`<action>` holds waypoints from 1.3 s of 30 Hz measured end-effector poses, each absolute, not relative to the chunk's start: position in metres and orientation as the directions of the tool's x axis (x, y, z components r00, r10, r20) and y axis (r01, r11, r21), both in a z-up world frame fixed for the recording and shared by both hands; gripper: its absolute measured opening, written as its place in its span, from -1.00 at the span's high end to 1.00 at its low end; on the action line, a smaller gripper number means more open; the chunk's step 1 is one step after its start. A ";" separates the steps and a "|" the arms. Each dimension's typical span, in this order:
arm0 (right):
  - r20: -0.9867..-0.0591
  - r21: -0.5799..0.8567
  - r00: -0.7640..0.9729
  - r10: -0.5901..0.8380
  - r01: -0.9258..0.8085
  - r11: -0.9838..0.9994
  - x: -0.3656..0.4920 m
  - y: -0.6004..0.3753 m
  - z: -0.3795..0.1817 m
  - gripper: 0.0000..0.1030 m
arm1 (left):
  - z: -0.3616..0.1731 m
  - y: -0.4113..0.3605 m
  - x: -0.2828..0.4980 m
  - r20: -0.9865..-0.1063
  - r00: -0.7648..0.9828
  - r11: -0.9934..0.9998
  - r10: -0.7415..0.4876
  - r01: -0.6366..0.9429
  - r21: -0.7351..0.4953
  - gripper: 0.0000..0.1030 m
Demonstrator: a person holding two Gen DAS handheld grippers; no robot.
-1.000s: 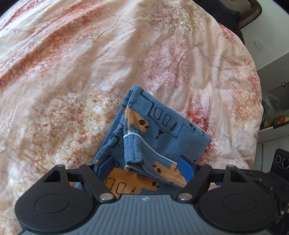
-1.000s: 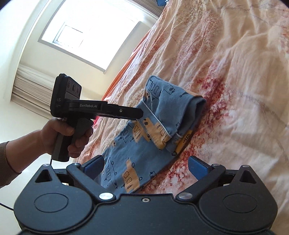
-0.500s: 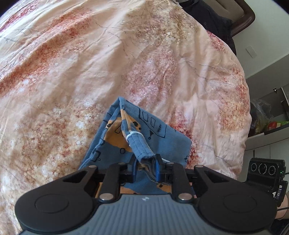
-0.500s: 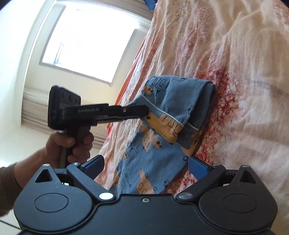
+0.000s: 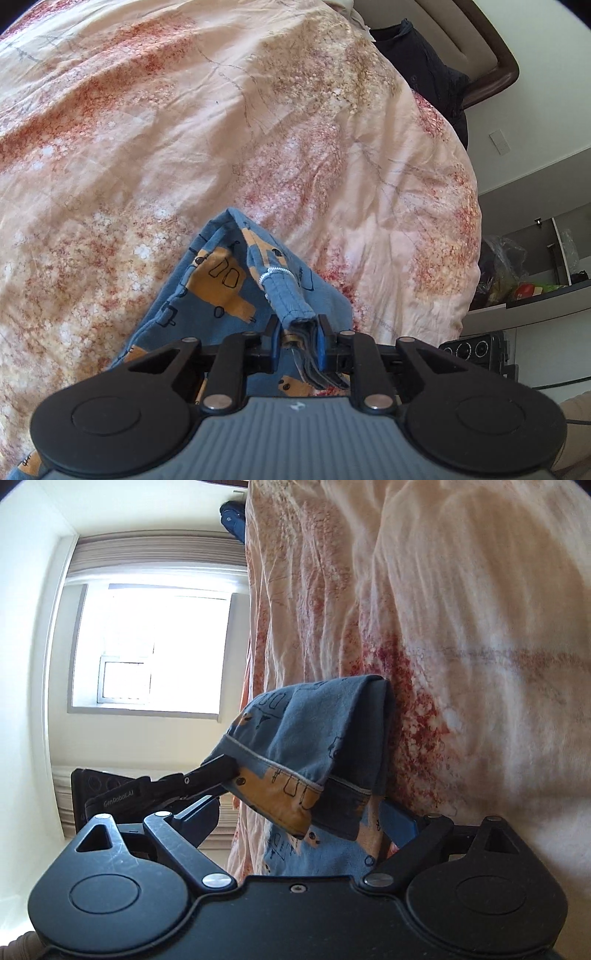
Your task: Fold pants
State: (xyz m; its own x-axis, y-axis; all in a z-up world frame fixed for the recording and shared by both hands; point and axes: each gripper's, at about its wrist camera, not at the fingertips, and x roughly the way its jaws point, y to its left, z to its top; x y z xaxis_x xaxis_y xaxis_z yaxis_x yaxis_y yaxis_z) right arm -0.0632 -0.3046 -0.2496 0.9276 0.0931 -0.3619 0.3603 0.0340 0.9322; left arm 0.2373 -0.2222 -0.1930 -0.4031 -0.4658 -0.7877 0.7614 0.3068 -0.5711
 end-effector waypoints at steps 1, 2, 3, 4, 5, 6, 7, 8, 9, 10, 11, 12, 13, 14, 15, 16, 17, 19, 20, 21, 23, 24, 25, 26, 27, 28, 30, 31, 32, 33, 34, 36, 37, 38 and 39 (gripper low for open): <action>-0.363 0.932 0.928 0.085 0.363 0.021 -0.063 -0.304 -0.252 -0.81 | -0.194 -0.222 0.237 -0.795 -0.397 0.311 -0.458 0.767 -0.562 0.62; -0.358 0.933 0.931 0.077 0.359 0.001 -0.062 -0.305 -0.255 -0.78 | -0.196 -0.222 0.237 -0.803 -0.390 0.317 -0.450 0.771 -0.552 0.62; -0.351 0.935 0.934 0.068 0.353 -0.021 -0.063 -0.306 -0.257 -0.74 | -0.198 -0.221 0.237 -0.812 -0.382 0.324 -0.441 0.776 -0.541 0.61; -0.344 0.937 0.937 0.061 0.346 -0.044 -0.065 -0.308 -0.259 -0.68 | -0.201 -0.221 0.238 -0.821 -0.373 0.333 -0.432 0.780 -0.530 0.61; -0.337 0.938 0.940 0.055 0.340 -0.064 -0.067 -0.310 -0.261 -0.55 | -0.203 -0.220 0.239 -0.828 -0.366 0.342 -0.425 0.782 -0.521 0.61; -0.334 0.938 0.941 0.050 0.337 -0.078 -0.070 -0.312 -0.262 -0.45 | -0.205 -0.219 0.240 -0.831 -0.364 0.350 -0.421 0.780 -0.519 0.62; -0.337 0.937 0.940 0.052 0.340 -0.083 -0.072 -0.313 -0.264 -0.24 | -0.207 -0.218 0.241 -0.830 -0.365 0.356 -0.420 0.775 -0.522 0.62; -0.345 0.934 0.937 0.058 0.349 -0.082 -0.073 -0.314 -0.265 0.04 | -0.208 -0.218 0.242 -0.830 -0.365 0.361 -0.421 0.773 -0.522 0.62; -0.358 0.929 0.932 0.064 0.362 -0.076 -0.073 -0.315 -0.265 0.19 | -0.209 -0.218 0.242 -0.831 -0.363 0.363 -0.422 0.772 -0.522 0.62; -0.369 0.925 0.927 0.070 0.374 -0.070 -0.073 -0.316 -0.267 0.44 | -0.209 -0.217 0.243 -0.829 -0.365 0.364 -0.423 0.769 -0.525 0.62; -0.383 0.920 0.921 0.075 0.387 -0.064 -0.074 -0.316 -0.268 0.61 | -0.209 -0.217 0.243 -0.829 -0.365 0.364 -0.423 0.769 -0.525 0.62; -0.390 0.917 0.917 0.077 0.395 -0.059 -0.074 -0.317 -0.269 0.65 | -0.208 -0.217 0.242 -0.831 -0.364 0.363 -0.421 0.772 -0.522 0.62; -0.400 0.913 0.913 0.079 0.405 -0.050 -0.074 -0.318 -0.270 0.71 | -0.208 -0.217 0.242 -0.833 -0.362 0.363 -0.418 0.774 -0.518 0.62; -0.403 0.912 0.912 0.080 0.407 -0.044 -0.074 -0.318 -0.271 0.75 | -0.208 -0.217 0.242 -0.836 -0.358 0.365 -0.416 0.776 -0.514 0.62; -0.404 0.912 0.911 0.079 0.408 -0.037 -0.073 -0.318 -0.270 0.75 | -0.208 -0.217 0.242 -0.839 -0.354 0.367 -0.414 0.778 -0.509 0.62; -0.412 0.909 0.907 0.082 0.415 -0.022 -0.073 -0.315 -0.265 0.77 | -0.208 -0.216 0.242 -0.841 -0.349 0.370 -0.412 0.780 -0.505 0.62; -0.412 0.910 0.907 0.086 0.415 -0.013 -0.072 -0.314 -0.263 0.77 | -0.208 -0.215 0.242 -0.843 -0.347 0.370 -0.411 0.782 -0.502 0.62; -0.417 0.908 0.904 0.095 0.419 0.002 -0.068 -0.308 -0.254 0.77 | -0.206 -0.213 0.242 -0.847 -0.340 0.365 -0.408 0.790 -0.492 0.62; -0.415 0.909 0.904 0.101 0.416 0.006 -0.068 -0.306 -0.251 0.77 | -0.204 -0.211 0.242 -0.848 -0.337 0.361 -0.408 0.794 -0.489 0.61; -0.415 0.909 0.903 0.109 0.417 0.011 -0.067 -0.304 -0.247 0.77 | -0.202 -0.208 0.241 -0.848 -0.336 0.355 -0.410 0.798 -0.487 0.61; -0.411 0.911 0.903 0.127 0.412 0.015 -0.065 -0.299 -0.241 0.77 | -0.196 -0.199 0.241 -0.847 -0.330 0.346 -0.417 0.804 -0.484 0.61; -0.407 0.913 0.903 0.141 0.408 0.022 -0.062 -0.296 -0.235 0.77 | -0.194 -0.193 0.241 -0.846 -0.327 0.347 -0.421 0.804 -0.484 0.61; -0.406 0.913 0.901 0.154 0.407 0.030 -0.060 -0.292 -0.232 0.77 | -0.192 -0.187 0.242 -0.847 -0.324 0.347 -0.422 0.805 -0.481 0.62; -0.402 0.915 0.899 0.171 0.403 0.031 -0.058 -0.287 -0.230 0.77 | -0.189 -0.178 0.243 -0.849 -0.317 0.352 -0.423 0.806 -0.476 0.62; -0.397 0.917 0.899 0.188 0.398 0.031 -0.055 -0.282 -0.229 0.77 | -0.188 -0.170 0.244 -0.850 -0.312 0.360 -0.424 0.803 -0.475 0.62; -0.396 0.917 0.896 0.201 0.398 0.036 -0.053 -0.277 -0.228 0.77 | -0.187 -0.163 0.245 -0.853 -0.308 0.369 -0.422 0.801 -0.472 0.61; -0.397 0.916 0.889 0.229 0.400 0.033 -0.049 -0.266 -0.229 0.77 | -0.184 -0.146 0.248 -0.858 -0.296 0.387 -0.419 0.797 -0.464 0.61; -0.396 0.915 0.886 0.242 0.402 0.029 -0.047 -0.260 -0.230 0.77 | -0.182 -0.138 0.249 -0.860 -0.291 0.397 -0.419 0.793 -0.462 0.61; -0.395 0.915 0.882 0.258 0.404 0.021 -0.046 -0.252 -0.230 0.77 | -0.182 -0.130 0.250 -0.863 -0.285 0.409 -0.417 0.789 -0.458 0.61; -0.391 0.914 0.879 0.273 0.405 0.008 -0.044 -0.244 -0.232 0.77 | -0.181 -0.122 0.252 -0.866 -0.277 0.421 -0.415 0.786 -0.453 0.61; -0.390 0.913 0.875 0.286 0.407 -0.001 -0.042 -0.237 -0.233 0.77 | -0.180 -0.113 0.253 -0.867 -0.272 0.429 -0.417 0.782 -0.452 0.61; -0.385 0.913 0.869 0.310 0.409 -0.011 -0.036 -0.224 -0.234 0.77 | -0.178 -0.097 0.254 -0.870 -0.263 0.447 -0.417 0.774 -0.448 0.61; -0.382 0.913 0.866 0.322 0.409 -0.015 -0.034 -0.217 -0.233 0.77 | -0.177 -0.089 0.255 -0.872 -0.257 0.457 -0.417 0.770 -0.445 0.61; -0.380 0.913 0.863 0.333 0.408 -0.018 -0.032 -0.211 -0.233 0.77 | -0.178 -0.080 0.256 -0.873 -0.253 0.468 -0.416 0.764 -0.444 0.61; -0.379 0.912 0.859 0.345 0.410 -0.018 -0.031 -0.205 -0.233 0.77 | -0.178 -0.072 0.257 -0.876 -0.248 0.478 -0.414 0.759 -0.441 0.61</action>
